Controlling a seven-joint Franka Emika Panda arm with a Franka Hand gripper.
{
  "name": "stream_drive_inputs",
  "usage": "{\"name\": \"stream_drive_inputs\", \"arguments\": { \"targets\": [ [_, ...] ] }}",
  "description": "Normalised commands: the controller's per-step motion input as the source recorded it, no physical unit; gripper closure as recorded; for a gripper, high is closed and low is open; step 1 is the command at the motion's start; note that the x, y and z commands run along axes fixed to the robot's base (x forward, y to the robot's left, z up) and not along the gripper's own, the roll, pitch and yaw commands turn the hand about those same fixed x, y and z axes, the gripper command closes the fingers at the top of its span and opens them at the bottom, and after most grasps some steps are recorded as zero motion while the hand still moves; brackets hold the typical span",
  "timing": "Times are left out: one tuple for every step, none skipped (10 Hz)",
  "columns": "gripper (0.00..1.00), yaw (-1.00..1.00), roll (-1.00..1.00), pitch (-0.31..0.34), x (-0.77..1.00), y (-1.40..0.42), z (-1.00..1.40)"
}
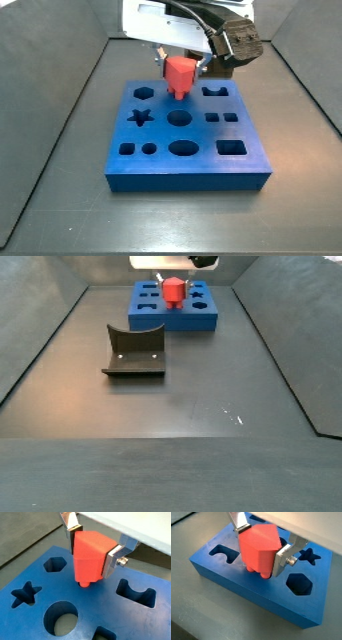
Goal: Insert the 3 prong object.
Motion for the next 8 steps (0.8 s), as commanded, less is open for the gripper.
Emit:
{"name": "stream_drive_inputs", "arguments": {
  "targets": [
    [1.0, -0.13, 0.0, -0.02, 0.07, -0.02, -0.4],
    [1.0, -0.13, 0.0, -0.099, 0.0, -0.04, -0.51],
    [1.0, -0.11, 0.0, -0.287, -0.16, -0.04, -0.54],
    [1.0, -0.05, 0.0, -0.387, -0.23, 0.0, -0.46],
    [1.0, 0.0, 0.0, -0.429, -0.28, 0.0, -0.39],
    [1.0, 0.0, 0.0, -0.431, -0.3, 0.0, -0.38],
    [1.0, 0.0, 0.0, -0.339, -0.24, -0.01, -0.19],
    [1.0, 0.0, 0.0, -0.046, -0.02, 0.0, 0.0]
  ]
}}
